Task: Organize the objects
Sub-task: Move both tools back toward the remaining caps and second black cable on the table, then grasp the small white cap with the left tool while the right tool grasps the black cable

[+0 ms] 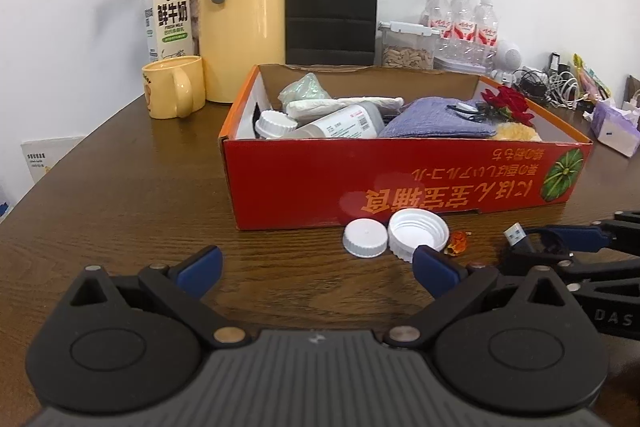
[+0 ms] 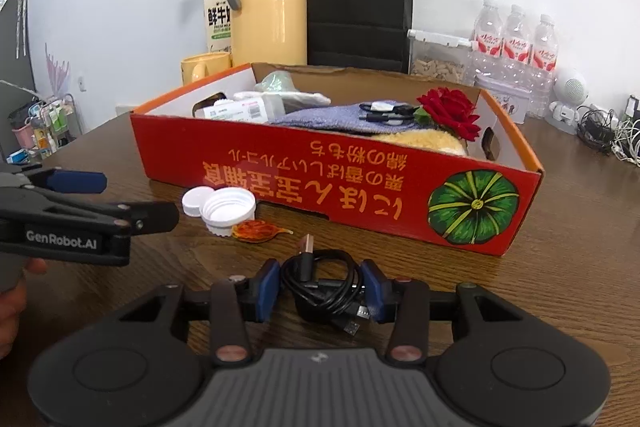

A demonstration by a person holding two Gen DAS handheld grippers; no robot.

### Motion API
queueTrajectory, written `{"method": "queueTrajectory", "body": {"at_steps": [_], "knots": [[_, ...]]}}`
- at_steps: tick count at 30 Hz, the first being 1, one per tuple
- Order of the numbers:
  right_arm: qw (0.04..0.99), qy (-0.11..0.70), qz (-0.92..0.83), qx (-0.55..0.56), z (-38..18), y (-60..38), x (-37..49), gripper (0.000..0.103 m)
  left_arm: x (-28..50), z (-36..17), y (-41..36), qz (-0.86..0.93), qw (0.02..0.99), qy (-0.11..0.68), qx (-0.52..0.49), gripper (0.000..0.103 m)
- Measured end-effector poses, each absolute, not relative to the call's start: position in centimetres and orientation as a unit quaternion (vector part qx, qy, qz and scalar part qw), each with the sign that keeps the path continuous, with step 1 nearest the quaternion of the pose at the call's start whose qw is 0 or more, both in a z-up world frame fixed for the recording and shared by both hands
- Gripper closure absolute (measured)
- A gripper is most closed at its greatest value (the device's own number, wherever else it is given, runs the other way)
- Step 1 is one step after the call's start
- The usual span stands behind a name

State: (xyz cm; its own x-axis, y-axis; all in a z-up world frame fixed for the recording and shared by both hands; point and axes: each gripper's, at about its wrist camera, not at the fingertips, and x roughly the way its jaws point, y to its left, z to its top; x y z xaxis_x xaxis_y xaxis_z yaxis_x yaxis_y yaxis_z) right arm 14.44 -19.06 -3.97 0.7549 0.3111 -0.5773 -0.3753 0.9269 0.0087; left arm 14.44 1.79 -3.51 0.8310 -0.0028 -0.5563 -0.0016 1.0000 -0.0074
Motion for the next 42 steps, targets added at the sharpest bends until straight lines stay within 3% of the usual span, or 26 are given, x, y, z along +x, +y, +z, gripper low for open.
{"method": "queueTrajectory", "body": {"at_steps": [32,33,37,38,40,42], "knots": [[0.956,0.254,0.144,-0.037,-3.2,-20.4,13.5,0.06,19.5,-4.5,0.9,0.023,0.94,0.34,0.002,0.001],[0.956,0.254,0.144,-0.037,-3.3,-20.4,13.5,0.06,19.4,-4.4,0.9,0.017,0.941,0.338,0.001,0.007],[0.956,0.255,0.143,-0.037,-3.3,-20.4,13.5,0.06,18.6,-4.1,0.4,-0.001,0.948,0.319,0.011,0.053],[0.956,0.255,0.143,-0.037,-3.3,-20.4,13.5,0.06,18.5,-4.1,0.3,-0.01,0.948,0.318,0.01,0.057],[0.956,0.255,0.143,-0.037,-3.3,-20.4,13.5,0.06,18.1,-4.0,0.2,-0.015,0.949,0.315,0.012,0.074],[0.956,0.255,0.143,-0.037,-3.3,-20.4,13.5,0.06,17.9,-4.0,0.1,-0.019,0.949,0.313,0.015,0.074]]}}
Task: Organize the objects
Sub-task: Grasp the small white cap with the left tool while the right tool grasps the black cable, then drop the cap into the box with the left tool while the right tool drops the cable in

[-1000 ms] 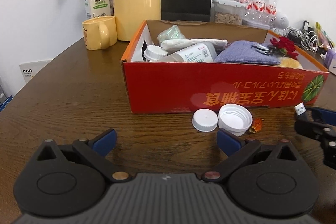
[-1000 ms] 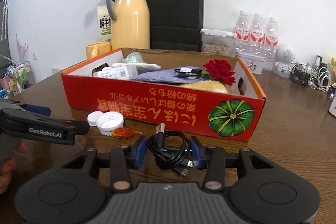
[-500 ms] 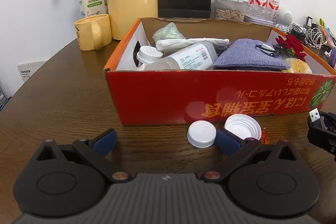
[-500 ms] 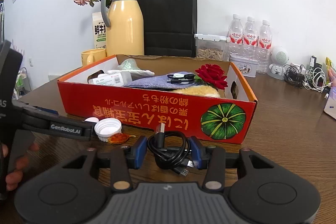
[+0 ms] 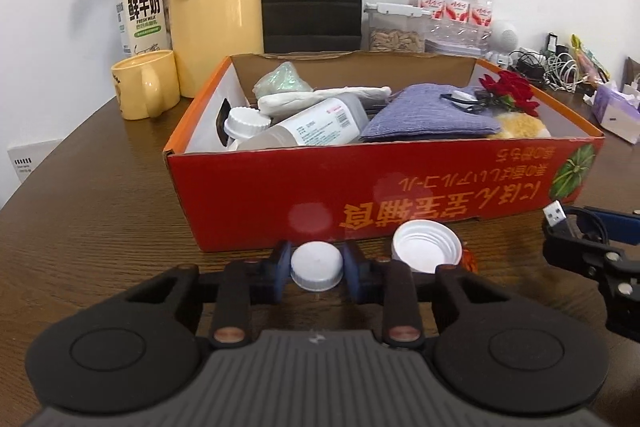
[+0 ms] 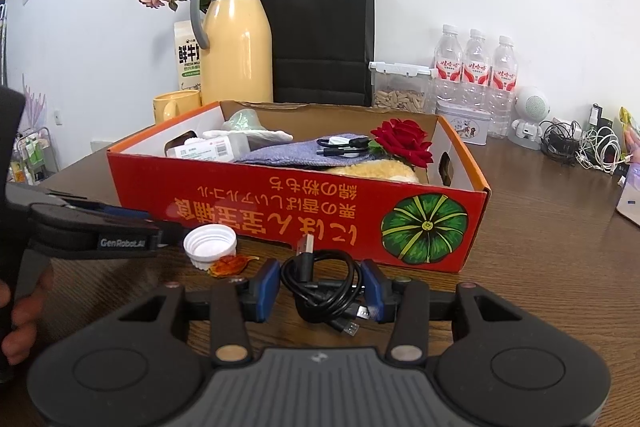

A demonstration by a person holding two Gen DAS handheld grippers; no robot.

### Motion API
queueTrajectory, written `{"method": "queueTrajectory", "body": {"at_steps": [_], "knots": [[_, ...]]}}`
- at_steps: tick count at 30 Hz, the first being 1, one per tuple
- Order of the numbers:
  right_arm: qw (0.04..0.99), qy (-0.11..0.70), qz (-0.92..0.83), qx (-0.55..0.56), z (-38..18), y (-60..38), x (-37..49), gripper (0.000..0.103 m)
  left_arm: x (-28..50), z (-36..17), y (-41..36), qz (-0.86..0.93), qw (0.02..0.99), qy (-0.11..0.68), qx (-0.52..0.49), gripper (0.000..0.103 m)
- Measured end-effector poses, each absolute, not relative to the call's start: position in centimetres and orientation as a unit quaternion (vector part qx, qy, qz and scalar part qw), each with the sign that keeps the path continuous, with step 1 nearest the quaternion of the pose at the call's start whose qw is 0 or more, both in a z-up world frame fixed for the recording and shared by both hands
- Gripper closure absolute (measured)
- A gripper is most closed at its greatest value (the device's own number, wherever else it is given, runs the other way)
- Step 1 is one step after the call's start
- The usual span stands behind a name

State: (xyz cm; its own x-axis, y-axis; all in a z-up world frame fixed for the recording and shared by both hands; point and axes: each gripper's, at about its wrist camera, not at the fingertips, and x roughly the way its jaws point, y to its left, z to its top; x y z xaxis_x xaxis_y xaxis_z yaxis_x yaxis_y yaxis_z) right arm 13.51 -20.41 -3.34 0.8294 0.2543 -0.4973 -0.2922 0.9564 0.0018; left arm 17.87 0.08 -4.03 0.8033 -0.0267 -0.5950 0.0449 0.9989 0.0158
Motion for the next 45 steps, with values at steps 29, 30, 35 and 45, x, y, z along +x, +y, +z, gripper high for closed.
{"method": "queueTrajectory", "body": {"at_steps": [29,30,35,45], "knots": [[0.979,0.136,0.152,-0.025,5.0,-19.6,18.0,0.06,18.4,3.3,-2.0,-0.027,0.984,0.174,-0.012,0.074],[0.979,0.134,0.152,-0.026,5.2,-19.3,18.5,0.06,19.0,3.4,-1.9,-0.024,0.985,0.172,-0.015,0.074],[0.979,0.143,0.144,-0.014,5.1,-18.3,22.1,0.06,22.6,3.7,-1.5,0.005,0.985,0.17,-0.031,0.074],[0.974,0.18,0.14,-0.015,1.6,-17.9,25.7,0.06,26.5,2.1,0.1,0.023,0.978,0.201,-0.048,0.074]]}}
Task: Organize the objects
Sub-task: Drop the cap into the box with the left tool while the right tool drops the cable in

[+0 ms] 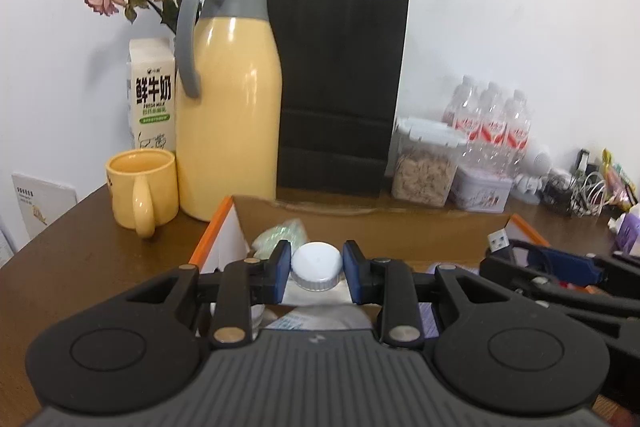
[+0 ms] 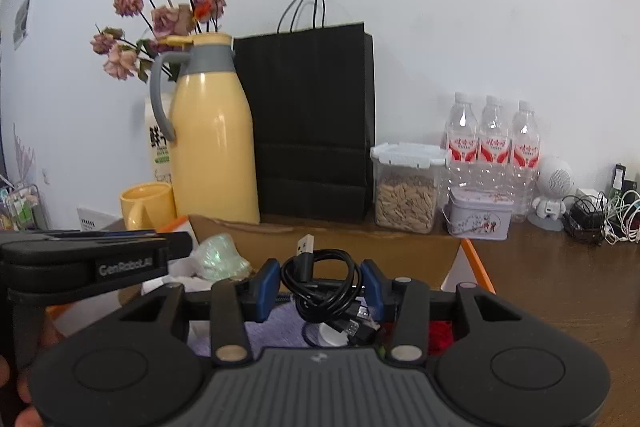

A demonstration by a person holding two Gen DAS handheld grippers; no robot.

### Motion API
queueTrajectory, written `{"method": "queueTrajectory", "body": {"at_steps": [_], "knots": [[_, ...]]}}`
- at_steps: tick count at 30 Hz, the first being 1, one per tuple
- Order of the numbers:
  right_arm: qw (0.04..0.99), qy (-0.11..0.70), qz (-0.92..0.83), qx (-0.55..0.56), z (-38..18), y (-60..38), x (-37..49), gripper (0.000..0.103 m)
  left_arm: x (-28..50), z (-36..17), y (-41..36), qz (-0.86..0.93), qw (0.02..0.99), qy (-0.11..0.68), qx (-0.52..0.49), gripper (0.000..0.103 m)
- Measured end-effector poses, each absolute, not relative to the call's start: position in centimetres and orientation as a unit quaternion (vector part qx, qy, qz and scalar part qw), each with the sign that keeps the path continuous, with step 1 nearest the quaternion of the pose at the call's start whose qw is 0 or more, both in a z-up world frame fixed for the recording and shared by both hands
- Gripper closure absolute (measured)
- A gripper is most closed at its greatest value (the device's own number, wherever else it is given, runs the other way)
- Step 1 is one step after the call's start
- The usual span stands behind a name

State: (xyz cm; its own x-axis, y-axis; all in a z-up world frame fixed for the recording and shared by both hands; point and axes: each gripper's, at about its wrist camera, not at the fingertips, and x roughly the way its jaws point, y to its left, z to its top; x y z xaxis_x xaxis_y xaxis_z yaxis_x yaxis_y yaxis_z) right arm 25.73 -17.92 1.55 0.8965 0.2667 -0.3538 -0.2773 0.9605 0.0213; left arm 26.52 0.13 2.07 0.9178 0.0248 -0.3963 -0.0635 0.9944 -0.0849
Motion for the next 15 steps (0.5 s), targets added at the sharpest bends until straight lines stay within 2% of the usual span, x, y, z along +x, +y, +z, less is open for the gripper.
{"method": "queueTrajectory", "body": {"at_steps": [2,3,4,5,6,7,8,9,11,15], "knots": [[0.974,0.182,0.136,-0.016,1.3,-18.0,25.6,0.06,26.3,1.9,0.2,0.027,0.978,0.201,-0.046,0.073],[0.974,0.183,0.133,-0.016,1.2,-18.0,25.5,0.06,26.1,1.9,0.2,0.029,0.979,0.199,-0.046,0.063],[0.975,0.181,0.129,-0.016,1.1,-18.1,25.4,0.057,26.1,1.9,0.3,0.032,0.979,0.198,-0.046,0.04],[0.976,0.179,0.124,-0.016,1.0,-18.2,25.3,0.047,25.8,2.0,0.4,0.036,0.979,0.193,-0.047,0.03],[0.976,0.178,0.122,-0.016,1.0,-18.3,25.1,0.043,25.5,2.0,0.5,0.037,0.981,0.186,-0.048,0.015],[0.977,0.176,0.122,-0.013,1.1,-18.5,25.0,0.035,25.2,2.2,0.5,0.039,0.982,0.179,-0.048,0.005],[0.977,0.174,0.122,-0.009,1.1,-18.7,24.7,0.027,24.9,2.3,0.6,0.041,0.983,0.173,-0.048,0.0],[0.978,0.171,0.12,-0.007,1.2,-18.8,24.5,0.023,24.5,2.5,0.6,0.043,0.984,0.164,-0.05,0.0],[0.981,0.16,0.112,-0.006,1.3,-19.1,24.0,0.003,24.2,2.7,0.7,0.047,0.985,0.157,-0.051,0.0],[0.981,0.16,0.108,-0.006,1.4,-19.4,23.6,0.0,23.9,3.0,0.7,0.049,0.985,0.158,-0.051,0.0]]}}
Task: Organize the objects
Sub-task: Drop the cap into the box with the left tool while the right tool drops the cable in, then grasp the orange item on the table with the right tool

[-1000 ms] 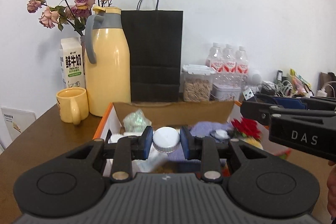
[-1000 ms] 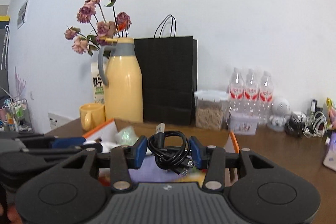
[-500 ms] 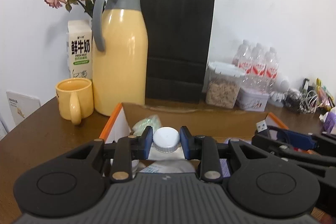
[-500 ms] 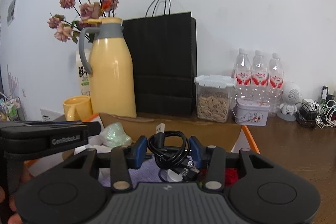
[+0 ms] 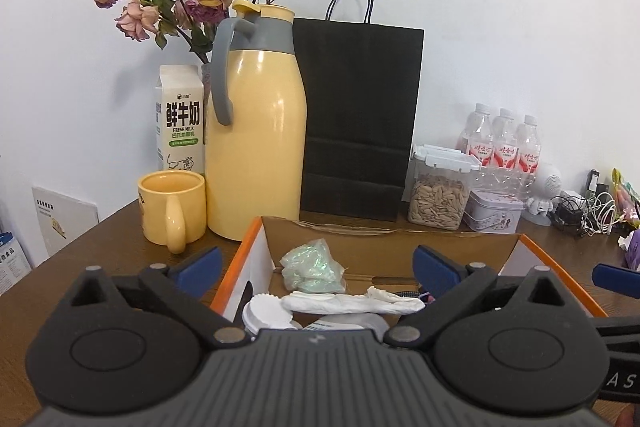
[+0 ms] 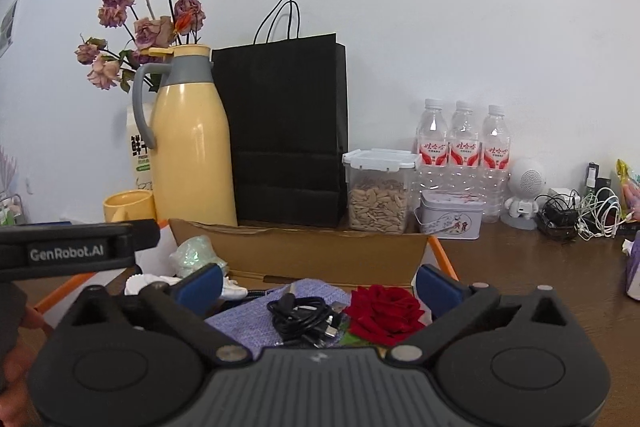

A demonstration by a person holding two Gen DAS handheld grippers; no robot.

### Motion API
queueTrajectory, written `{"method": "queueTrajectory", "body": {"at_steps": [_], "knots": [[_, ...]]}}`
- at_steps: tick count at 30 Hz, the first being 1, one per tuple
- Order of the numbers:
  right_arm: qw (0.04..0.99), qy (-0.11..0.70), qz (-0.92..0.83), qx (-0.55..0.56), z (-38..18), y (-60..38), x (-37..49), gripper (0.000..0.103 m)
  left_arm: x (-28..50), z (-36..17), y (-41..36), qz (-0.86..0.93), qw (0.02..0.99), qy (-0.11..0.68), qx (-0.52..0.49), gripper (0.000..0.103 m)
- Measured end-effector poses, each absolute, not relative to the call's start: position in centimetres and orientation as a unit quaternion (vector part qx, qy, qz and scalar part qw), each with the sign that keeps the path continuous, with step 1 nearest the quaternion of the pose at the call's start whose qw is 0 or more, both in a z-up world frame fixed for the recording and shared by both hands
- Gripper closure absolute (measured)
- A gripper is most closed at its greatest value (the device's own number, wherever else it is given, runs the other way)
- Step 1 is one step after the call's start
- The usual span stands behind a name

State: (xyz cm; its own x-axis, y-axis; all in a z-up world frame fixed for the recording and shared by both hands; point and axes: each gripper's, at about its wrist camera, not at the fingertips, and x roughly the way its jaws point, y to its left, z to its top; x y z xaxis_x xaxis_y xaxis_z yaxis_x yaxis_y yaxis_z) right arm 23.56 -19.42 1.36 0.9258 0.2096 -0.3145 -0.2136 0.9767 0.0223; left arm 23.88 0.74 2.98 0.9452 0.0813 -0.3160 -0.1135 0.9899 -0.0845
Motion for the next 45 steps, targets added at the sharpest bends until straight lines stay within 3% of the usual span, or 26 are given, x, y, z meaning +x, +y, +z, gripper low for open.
{"method": "queueTrajectory", "body": {"at_steps": [23,45], "knots": [[0.983,0.135,0.123,-0.033,2.3,-20.6,18.4,0.0,19.4,3.4,0.3,0.018,0.989,0.141,-0.034,0.0],[0.965,0.208,0.143,-0.067,-2.1,-21.0,12.9,0.0,14.5,-1.6,0.3,-0.012,0.972,0.234,0.004,0.0]]}}
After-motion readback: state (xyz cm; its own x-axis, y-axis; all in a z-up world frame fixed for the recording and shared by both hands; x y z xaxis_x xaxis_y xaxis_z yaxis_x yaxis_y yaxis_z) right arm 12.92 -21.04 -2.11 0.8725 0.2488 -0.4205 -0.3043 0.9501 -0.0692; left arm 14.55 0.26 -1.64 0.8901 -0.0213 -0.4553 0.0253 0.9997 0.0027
